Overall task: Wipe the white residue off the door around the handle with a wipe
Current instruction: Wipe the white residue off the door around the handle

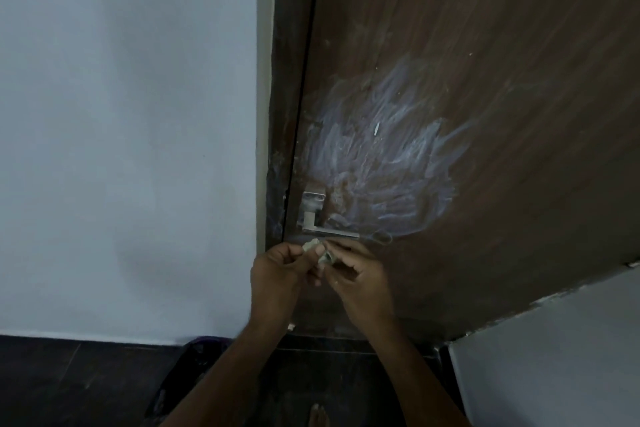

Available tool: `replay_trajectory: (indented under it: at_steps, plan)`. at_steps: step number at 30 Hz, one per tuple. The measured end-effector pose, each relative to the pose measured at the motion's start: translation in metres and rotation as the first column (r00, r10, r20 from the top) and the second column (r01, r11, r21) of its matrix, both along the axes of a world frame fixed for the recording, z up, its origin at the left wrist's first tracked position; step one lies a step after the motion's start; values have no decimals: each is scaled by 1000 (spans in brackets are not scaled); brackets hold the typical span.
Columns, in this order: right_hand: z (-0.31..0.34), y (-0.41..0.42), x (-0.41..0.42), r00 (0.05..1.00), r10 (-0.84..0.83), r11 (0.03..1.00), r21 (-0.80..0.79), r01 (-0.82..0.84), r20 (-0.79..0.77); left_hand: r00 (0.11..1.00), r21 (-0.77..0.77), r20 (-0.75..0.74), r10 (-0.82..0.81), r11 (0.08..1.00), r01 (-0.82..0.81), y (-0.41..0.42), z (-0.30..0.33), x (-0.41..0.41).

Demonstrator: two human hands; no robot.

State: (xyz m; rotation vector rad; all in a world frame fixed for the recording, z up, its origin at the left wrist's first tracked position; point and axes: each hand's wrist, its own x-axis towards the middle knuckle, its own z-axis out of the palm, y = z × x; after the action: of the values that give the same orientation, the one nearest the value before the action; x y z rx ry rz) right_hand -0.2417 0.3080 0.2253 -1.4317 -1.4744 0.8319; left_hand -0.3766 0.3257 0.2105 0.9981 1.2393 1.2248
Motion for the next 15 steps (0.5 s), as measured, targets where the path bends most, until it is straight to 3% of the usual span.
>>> replay_trajectory:
  at_steps: [3,7,11,15]
  plan:
    - [1,9,-3,999,35,999,18,-36,16,999,31,-27,18,999,-17,7,5,0]
    - [5,19,1,998,-50,996,78,52,-28,995,55,-82,56,997,-51,9,6,0]
    - [5,23,7,983,-120,993,6,122,-139,998,19,-27,53,998,-53,6,0,-1]
    - [-3,22,4,998,-16,996,91,11,56,992,-54,77,99,994,-95,5,-6,5]
